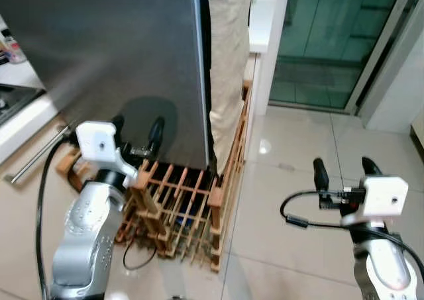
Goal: Restocking fridge
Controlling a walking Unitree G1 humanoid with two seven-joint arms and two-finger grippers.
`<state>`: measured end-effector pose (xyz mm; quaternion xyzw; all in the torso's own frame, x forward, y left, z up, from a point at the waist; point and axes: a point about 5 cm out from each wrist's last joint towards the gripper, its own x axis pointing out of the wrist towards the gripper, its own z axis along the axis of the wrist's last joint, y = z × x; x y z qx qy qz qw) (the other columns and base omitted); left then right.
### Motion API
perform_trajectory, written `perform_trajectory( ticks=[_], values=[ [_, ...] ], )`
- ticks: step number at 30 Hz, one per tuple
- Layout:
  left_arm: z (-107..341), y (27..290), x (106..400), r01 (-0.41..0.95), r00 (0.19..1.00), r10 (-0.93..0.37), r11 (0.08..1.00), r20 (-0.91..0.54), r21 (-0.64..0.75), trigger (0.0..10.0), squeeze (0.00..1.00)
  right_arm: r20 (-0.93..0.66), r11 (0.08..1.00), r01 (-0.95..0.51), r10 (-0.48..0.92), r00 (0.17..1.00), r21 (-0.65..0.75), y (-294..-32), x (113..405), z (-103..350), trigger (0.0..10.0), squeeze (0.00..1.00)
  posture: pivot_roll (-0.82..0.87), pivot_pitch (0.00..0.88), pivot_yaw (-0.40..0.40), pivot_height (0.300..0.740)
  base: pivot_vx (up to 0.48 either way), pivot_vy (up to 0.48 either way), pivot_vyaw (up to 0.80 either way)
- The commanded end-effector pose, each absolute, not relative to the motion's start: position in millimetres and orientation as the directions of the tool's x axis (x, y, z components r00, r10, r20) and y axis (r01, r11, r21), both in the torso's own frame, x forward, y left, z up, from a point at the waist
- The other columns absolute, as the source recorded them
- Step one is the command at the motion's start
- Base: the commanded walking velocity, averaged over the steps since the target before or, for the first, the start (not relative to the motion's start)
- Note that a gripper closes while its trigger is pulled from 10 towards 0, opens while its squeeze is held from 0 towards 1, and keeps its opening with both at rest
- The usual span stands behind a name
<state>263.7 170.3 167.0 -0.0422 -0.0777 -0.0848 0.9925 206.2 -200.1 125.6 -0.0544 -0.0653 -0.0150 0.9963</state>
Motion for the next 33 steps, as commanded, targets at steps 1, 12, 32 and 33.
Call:
perform_trajectory(
  ticks=[1,12,32,33],
  values=[
    [164.4,164.6,272.6,0.194,0.975,-0.186,0.979,0.120,-0.060,10.0,0.00,0.126,0.995,0.031,-0.019,0.992,-0.097,-199.1,212.6,126.1,10.0,0.00,-0.18,0.000,0.053,0.740,0.000,0.000,0.00],
    [204.8,102.3,342.3,0.286,0.954,-0.270,0.949,0.129,-0.134,10.0,0.00,0.152,0.998,0.014,-0.006,0.988,-0.053,-186.7,245.3,133.5,10.0,0.00,-0.22,0.000,0.075,0.740,0.000,0.000,0.00],
    [196.1,112.4,380.7,0.018,1.000,-0.019,0.977,-0.004,-0.214,10.0,0.00,0.142,0.998,0.028,-0.019,0.990,-0.056,-187.6,247.0,129.3,10.0,0.00,-0.24,0.000,0.084,0.740,0.000,0.000,0.00],
    [196.1,112.4,380.7,0.018,1.000,-0.019,0.977,-0.004,-0.214,10.0,0.00,0.142,0.998,0.028,-0.019,0.990,-0.056,-187.6,247.0,129.3,10.0,0.00,-0.24,0.000,0.084,0.740,0.000,0.000,0.00]
  ],
)
